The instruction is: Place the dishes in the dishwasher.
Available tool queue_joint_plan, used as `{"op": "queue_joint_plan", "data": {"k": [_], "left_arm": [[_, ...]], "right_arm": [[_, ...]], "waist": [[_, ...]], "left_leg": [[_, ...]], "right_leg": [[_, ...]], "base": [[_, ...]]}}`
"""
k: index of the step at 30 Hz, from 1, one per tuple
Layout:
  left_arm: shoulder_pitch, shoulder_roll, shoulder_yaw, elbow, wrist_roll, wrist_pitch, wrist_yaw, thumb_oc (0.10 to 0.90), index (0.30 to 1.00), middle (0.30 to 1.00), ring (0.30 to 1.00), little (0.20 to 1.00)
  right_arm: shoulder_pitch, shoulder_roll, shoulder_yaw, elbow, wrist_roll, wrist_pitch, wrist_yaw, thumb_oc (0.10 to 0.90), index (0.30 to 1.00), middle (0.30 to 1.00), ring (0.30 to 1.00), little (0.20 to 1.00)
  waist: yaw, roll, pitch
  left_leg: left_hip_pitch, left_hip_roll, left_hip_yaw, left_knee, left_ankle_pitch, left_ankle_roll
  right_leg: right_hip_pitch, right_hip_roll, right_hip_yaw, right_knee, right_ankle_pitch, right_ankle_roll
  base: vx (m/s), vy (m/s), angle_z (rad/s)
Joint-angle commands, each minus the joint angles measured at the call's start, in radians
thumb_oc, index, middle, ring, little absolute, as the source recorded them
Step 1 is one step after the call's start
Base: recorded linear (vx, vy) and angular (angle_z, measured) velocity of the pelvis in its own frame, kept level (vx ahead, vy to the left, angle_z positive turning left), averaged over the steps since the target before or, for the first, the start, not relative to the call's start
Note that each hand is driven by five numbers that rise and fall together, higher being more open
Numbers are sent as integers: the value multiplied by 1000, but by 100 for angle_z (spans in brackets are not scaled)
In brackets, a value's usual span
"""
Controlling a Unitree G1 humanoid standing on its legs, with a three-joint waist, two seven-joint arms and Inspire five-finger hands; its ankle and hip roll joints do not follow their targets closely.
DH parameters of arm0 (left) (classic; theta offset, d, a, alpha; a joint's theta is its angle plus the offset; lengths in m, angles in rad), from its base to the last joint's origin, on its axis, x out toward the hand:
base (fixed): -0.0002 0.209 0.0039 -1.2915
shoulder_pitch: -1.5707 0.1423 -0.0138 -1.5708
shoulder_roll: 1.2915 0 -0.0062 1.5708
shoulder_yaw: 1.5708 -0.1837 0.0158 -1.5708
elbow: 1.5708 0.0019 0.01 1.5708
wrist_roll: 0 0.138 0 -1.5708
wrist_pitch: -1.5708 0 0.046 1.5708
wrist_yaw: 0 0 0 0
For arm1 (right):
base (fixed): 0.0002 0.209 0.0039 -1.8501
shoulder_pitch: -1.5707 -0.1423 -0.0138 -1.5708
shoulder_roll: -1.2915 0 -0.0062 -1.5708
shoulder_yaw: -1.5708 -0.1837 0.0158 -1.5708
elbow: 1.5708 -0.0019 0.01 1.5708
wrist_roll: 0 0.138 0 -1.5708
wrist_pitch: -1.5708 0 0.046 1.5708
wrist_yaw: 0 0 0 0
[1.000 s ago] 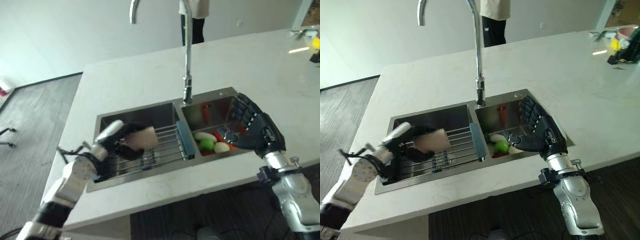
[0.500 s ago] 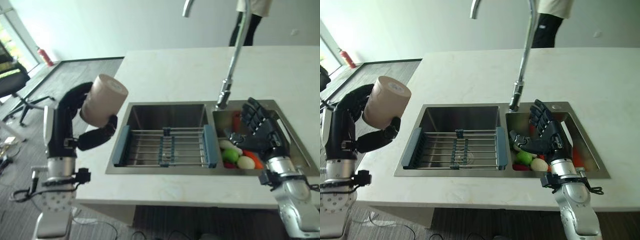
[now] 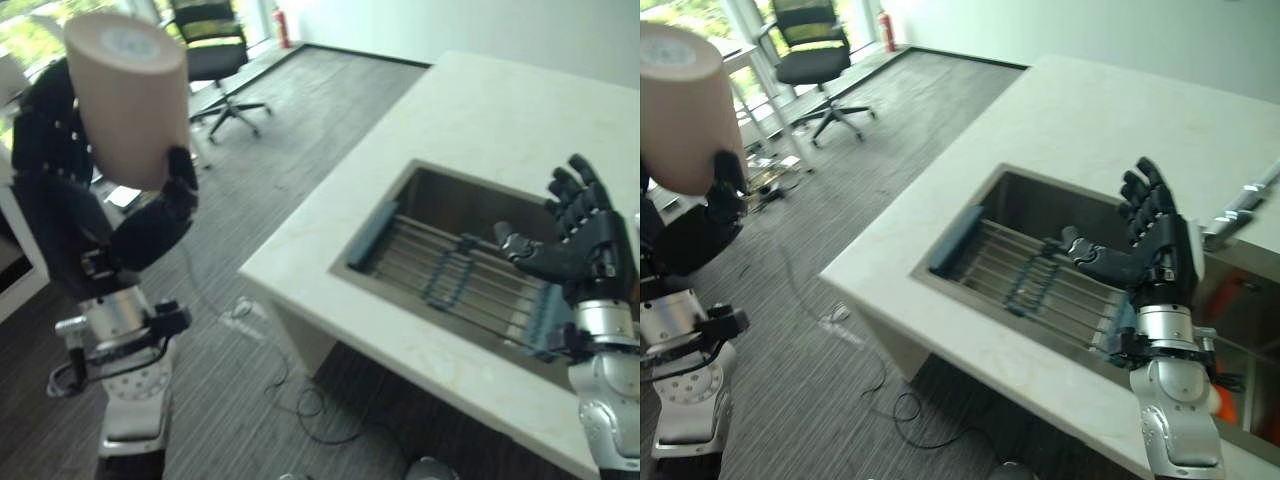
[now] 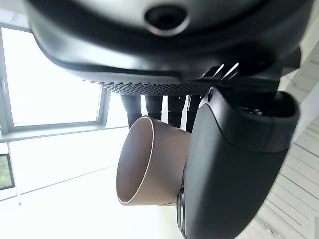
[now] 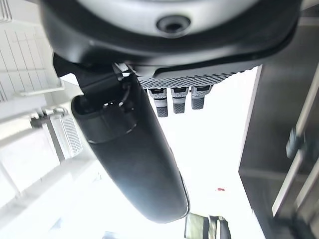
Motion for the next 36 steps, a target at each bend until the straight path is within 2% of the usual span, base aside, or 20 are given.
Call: {"op": "queue_joint_plan", "data": {"k": [1,2,3,4,7,9,11,13,14,16,17,18,21,23,26,32,36], "left_arm": [[1,61,68,-50,-59,-85,11,400,300,300,300,300],[16,54,80,-58,-93,-87,-27,400,300,300,300,300],[19,53,86,-65,-106,-82,-43,400,300,300,300,300],[23,50,91,-71,-114,-78,-55,400,300,300,300,300],[38,47,112,-95,-152,-55,-99,400,300,300,300,300],[39,45,115,-112,-164,-40,-123,400,300,300,300,300],[31,46,107,-122,-158,-22,-127,400,300,300,300,300],[17,45,88,-122,-145,-13,-126,400,300,300,300,300],[4,48,71,-115,-132,-14,-125,400,300,300,300,300],[-27,53,33,-81,-129,-11,-133,400,300,300,300,300],[-51,41,0,-60,-100,2,-120,400,300,300,300,300],[-42,31,-17,-55,-77,-6,-106,400,300,300,300,300],[-23,29,-8,-52,-90,-31,-107,400,300,300,300,300],[-5,27,6,-64,-105,-33,-99,400,300,300,300,300],[21,18,13,-86,-141,-26,-119,400,300,300,300,300],[36,17,17,-101,-173,-21,-81,400,300,300,300,300],[45,8,13,-120,-147,-16,-59,400,300,300,300,300]], "right_arm": [[-96,-16,-55,-60,-34,-116,30,800,900,900,900,900],[-91,-4,-54,-65,-40,-117,30,800,900,900,900,900],[-87,10,-47,-72,-51,-121,24,800,900,900,900,900],[-85,21,-40,-82,-65,-123,16,800,900,900,900,900],[-70,66,-17,-120,-112,-127,-6,800,900,900,900,900],[-63,87,-10,-127,-123,-136,-32,800,900,900,900,900],[-66,104,-6,-130,-124,-148,-56,800,900,900,900,900],[-69,115,2,-137,-126,-157,-67,800,900,900,900,900],[-65,116,2,-140,-133,-163,-77,800,900,900,900,900],[-46,105,-7,-135,-139,-175,-90,800,900,900,900,900],[-27,87,-21,-136,-107,-168,-67,800,900,900,900,900],[-19,78,-29,-125,-79,-177,-41,800,900,900,900,900],[-16,88,-22,-117,-66,-202,-3,800,900,900,900,900],[-18,81,-17,-121,-59,-198,-9,800,900,900,900,900],[-47,65,-9,-121,-48,-196,-35,800,900,900,900,900],[-72,60,21,-126,-41,-177,-36,800,900,900,900,900],[-81,56,42,-133,-48,-174,-11,800,900,900,900,900]], "waist": [[4,3,-113],[26,4,-115],[41,1,-114],[52,-2,-108],[87,-16,-98],[103,-23,-90],[110,-24,-82],[100,-20,-77],[76,-17,-74],[20,-10,-80],[-20,-9,-90],[-25,-13,-96],[-18,-10,-93],[0,-8,-88],[35,-14,-90],[50,-10,-101],[55,-5,-109]], "left_leg": [[81,155,-80,9,18,-130],[68,127,-107,9,-2,-128],[59,102,-128,9,-7,-123],[49,89,-118,9,1,-117],[34,19,-174,9,-24,-99],[27,-19,-212,9,-39,-82],[19,-55,-254,9,-50,-58],[10,-78,-304,9,-50,-40],[0,-92,-348,9,-49,-29],[-17,-117,-439,9,-44,-7],[-36,-141,-501,9,-24,6],[-43,-159,-527,9,-18,6],[-37,-172,-539,9,-24,14],[-32,-171,-556,9,-23,14],[-27,-172,-558,9,-22,8],[-24,-169,-550,9,-21,-2],[-27,-165,-541,9,-24,-8]], "right_leg": [[-41,68,25,-32,-21,77],[-38,30,5,-32,8,107],[-40,5,-4,-32,33,117],[-46,-17,-32,-32,62,112],[-50,-93,-53,-32,147,136],[-43,-112,-55,-32,172,138],[-27,-112,-46,-32,191,136],[-27,-69,17,-32,172,124],[-39,-12,104,-32,140,108],[-59,146,306,-32,53,75],[-64,266,421,-32,24,52],[-67,323,444,-32,-4,33],[-71,346,449,-32,-5,26],[-58,359,442,-32,-48,9],[-40,339,404,-32,-65,4],[-33,335,386,-32,-82,-3],[-42,329,377,-32,-89,-5]], "base": [[-36,445,68],[-25,428,48],[-66,394,44],[-43,275,70],[33,315,78],[62,296,65],[85,342,91],[100,256,80],[139,144,83],[247,105,173],[322,123,316],[249,89,249],[146,-61,54],[58,-114,28],[37,-106,27],[2,-34,21],[-46,-3,9]]}}
